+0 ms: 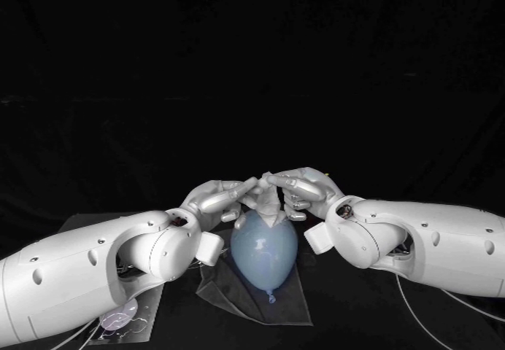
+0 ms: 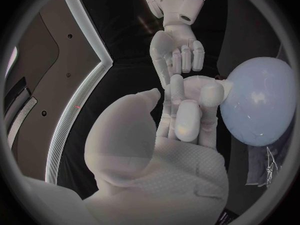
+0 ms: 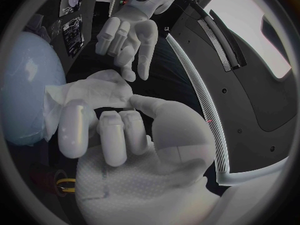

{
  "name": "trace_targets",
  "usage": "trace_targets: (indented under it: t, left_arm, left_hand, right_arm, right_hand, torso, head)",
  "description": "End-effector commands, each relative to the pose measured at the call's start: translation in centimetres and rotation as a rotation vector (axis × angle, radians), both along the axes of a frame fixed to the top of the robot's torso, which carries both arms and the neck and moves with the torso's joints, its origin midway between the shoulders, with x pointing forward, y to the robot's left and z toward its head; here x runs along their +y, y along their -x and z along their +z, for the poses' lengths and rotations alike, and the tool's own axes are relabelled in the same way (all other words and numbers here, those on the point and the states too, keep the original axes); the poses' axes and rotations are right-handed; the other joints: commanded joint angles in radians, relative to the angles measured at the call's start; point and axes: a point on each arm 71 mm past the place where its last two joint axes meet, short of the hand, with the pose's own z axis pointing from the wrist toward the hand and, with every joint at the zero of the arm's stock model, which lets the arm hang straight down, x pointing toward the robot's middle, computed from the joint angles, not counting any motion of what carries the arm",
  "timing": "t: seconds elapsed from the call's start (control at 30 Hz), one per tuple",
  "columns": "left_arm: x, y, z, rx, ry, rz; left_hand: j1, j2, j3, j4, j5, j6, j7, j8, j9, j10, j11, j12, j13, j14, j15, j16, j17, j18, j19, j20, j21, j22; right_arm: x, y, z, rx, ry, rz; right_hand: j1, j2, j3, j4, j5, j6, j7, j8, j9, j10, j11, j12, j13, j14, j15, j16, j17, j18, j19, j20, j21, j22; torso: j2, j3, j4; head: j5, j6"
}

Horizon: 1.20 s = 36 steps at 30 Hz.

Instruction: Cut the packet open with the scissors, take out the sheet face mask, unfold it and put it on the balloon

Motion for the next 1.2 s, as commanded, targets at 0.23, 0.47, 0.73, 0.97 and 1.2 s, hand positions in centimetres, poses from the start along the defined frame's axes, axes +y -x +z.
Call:
trace_targets:
  t: [0.23,0.47,0.73,0.97,1.2]
  left_arm:
    - [0.0,-0.4,-0.5,0.082,-0.004,0.108]
    - [-0.1,-0.4,-0.7,0.106,-0.018,0.100]
    - [-0.1,-0.4,-0.8,0.108,-0.015,0.085]
    - [-0.2,-0.4,-0.6,0.093,-0.002,0.075]
    - [-0.3,-0.4,-0.5,0.073,0.006,0.069]
  left_hand:
    - [-0.022,0.023,-0.026,0.005,-0.003,0.019,-0.011,-0.013,-0.005,0.023,-0.003,-0.008,-0.001,0.017,-0.007,0.014,0.021,-0.016,0.013,-0.005,0.005,0.004]
    - [-0.059,0.020,-0.065,0.005,-0.003,0.034,-0.014,-0.023,-0.011,0.035,-0.006,-0.015,-0.001,0.025,-0.009,0.020,0.036,-0.017,0.022,-0.008,0.011,0.013]
    - [-0.070,0.011,-0.094,0.003,-0.004,0.050,-0.020,-0.027,-0.014,0.044,-0.010,-0.018,-0.001,0.032,-0.013,0.027,0.051,-0.019,0.029,-0.011,0.017,0.022]
    - [-0.064,-0.016,-0.129,-0.002,-0.005,0.068,-0.026,-0.029,-0.015,0.058,-0.016,-0.023,-0.001,0.036,-0.019,0.031,0.060,-0.020,0.034,-0.016,0.020,0.026]
    - [-0.075,-0.038,-0.164,0.001,-0.005,0.073,-0.027,-0.036,-0.018,0.062,-0.016,-0.032,-0.002,0.033,-0.020,0.025,0.053,-0.021,0.035,-0.018,0.018,0.025]
  right_arm:
    - [0.4,0.1,0.2,-0.064,0.010,0.025]
    - [0.6,0.2,0.3,-0.089,0.023,0.045]
    - [0.8,0.0,0.2,-0.104,0.055,0.050]
    - [0.7,-0.3,0.1,-0.118,0.098,0.030]
    - [0.4,-0.9,-0.1,-0.134,0.136,-0.004]
  right_hand:
    - [0.018,0.003,-0.005,0.015,-0.015,-0.003,0.004,0.002,-0.001,0.088,0.008,-0.004,0.241,0.108,0.000,0.007,0.263,0.019,-0.009,0.002,-0.008,0.179]
    - [0.026,0.004,-0.008,0.022,-0.032,-0.007,0.005,0.001,-0.001,0.087,0.010,-0.007,0.240,0.108,0.002,0.007,0.263,0.020,-0.014,0.003,-0.016,0.177]
    - [0.036,0.005,-0.010,0.029,-0.053,-0.013,0.008,-0.003,-0.003,0.083,0.013,-0.015,0.236,0.108,0.005,0.007,0.263,0.023,-0.023,0.005,-0.032,0.173]
    - [0.039,0.006,-0.010,0.031,-0.058,-0.016,0.009,-0.004,-0.004,0.082,0.013,-0.018,0.234,0.108,0.005,0.007,0.263,0.025,-0.028,0.006,-0.040,0.170]
    - [0.041,0.006,-0.009,0.031,-0.059,-0.018,0.009,-0.005,-0.004,0.083,0.014,-0.016,0.235,0.108,0.006,0.007,0.263,0.025,-0.028,0.006,-0.041,0.170]
  torso:
    - [0.002,-0.0004,0.0008]
    - [0.000,-0.0011,0.0019]
    - [0.001,-0.0003,0.0010]
    - [0.000,-0.0001,-0.0003]
    - [0.000,-0.0004,0.0004]
  head:
    - [0.002,-0.008]
    - [0.005,-0.013]
    - [0.009,-0.014]
    - [0.015,-0.013]
    - [0.006,-0.007]
